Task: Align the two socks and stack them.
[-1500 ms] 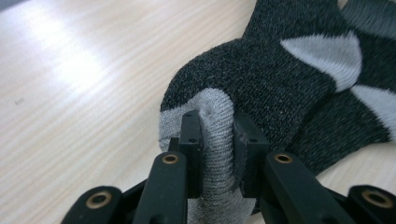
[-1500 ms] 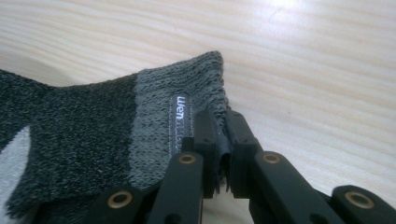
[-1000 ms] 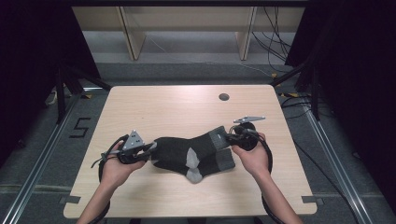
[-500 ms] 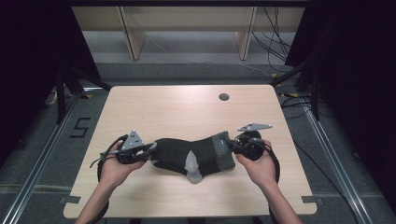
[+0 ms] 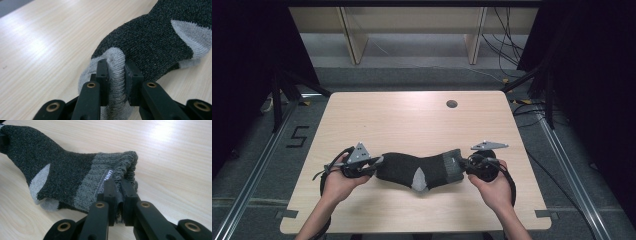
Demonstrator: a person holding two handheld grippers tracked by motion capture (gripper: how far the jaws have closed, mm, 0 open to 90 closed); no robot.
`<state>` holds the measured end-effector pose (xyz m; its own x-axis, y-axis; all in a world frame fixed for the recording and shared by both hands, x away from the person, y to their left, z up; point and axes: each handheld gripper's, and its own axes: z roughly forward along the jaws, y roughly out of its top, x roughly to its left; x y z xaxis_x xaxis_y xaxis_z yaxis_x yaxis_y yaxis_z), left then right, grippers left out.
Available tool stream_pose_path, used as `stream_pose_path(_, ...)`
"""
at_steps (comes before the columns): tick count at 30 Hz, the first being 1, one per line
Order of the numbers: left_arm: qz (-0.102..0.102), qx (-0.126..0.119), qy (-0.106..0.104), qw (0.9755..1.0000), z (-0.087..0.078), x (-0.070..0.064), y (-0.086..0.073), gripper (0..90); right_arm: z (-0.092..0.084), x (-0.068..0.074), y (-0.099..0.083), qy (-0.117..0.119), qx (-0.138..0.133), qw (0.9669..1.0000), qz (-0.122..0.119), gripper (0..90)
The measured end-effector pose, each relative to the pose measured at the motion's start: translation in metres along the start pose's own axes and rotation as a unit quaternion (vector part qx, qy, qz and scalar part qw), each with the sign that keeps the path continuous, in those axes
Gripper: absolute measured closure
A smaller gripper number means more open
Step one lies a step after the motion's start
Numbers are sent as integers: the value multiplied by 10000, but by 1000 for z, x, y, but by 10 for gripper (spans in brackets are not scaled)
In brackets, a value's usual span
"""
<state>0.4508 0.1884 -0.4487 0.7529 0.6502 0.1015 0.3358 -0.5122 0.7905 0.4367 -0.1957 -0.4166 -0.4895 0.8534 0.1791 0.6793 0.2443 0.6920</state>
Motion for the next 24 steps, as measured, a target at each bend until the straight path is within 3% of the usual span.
stream_pose_path(1, -23, 26, -12, 10000, 2, -1, -1, 761, 3, -3, -2, -33, 1, 9998, -187, 853)
stream_pose_path(2, -34, 59, -16, 10000, 4, -1, -3, 761, 3, -3, -2, -33, 1, 9998, -187, 853)
stream_pose_path(3, -43, 65, -12, 10000, 6, -1, -4, 761, 4, -2, -4, -27, 84, 10000, -22, 853)
stream_pose_path(6, -39, 91, -7, 10000, 8, -2, -3, 761, 7, -4, -7, -13, 6, 9999, -105, 853)
stream_pose_path(7, -28, 89, -22, 10000, 8, -2, -2, 761, 5, -2, -8, -89, 74, 9999, 24, 853)
stream_pose_path(9, -12, 79, -37, 10000, 8, -2, -1, 761, 6, -4, -8, -73, -10, 10000, -66, 853)
stream_pose_path(18, -31, 195, -34, 9998, 14, -1, -6, 759, 9, -5, -13, -97, 120, 9998, -81, 853)
stream_pose_path(20, -33, 260, -32, 9997, 16, -1, -8, 757, 11, -5, -15, -145, 217, 9996, -46, 852)
stream_pose_path(21, -29, 276, -20, 9996, 17, -1, -9, 757, 13, -5, -16, -66, 245, 9996, 86, 852)
stream_pose_path(22, -28, 277, 6, 9996, 18, 0, -9, 756, 15, -7, -16, -128, 231, 9996, -21, 852)
stream_pose_path(23, 63, 340, -12, 9994, 18, 1, -9, 756, 17, -6, -17, -161, 226, 9996, 35, 852)
stream_pose_path(24, 65, 355, -18, 9993, 20, 1, -10, 755, 19, -9, -17, -73, 273, 9996, -59, 852)
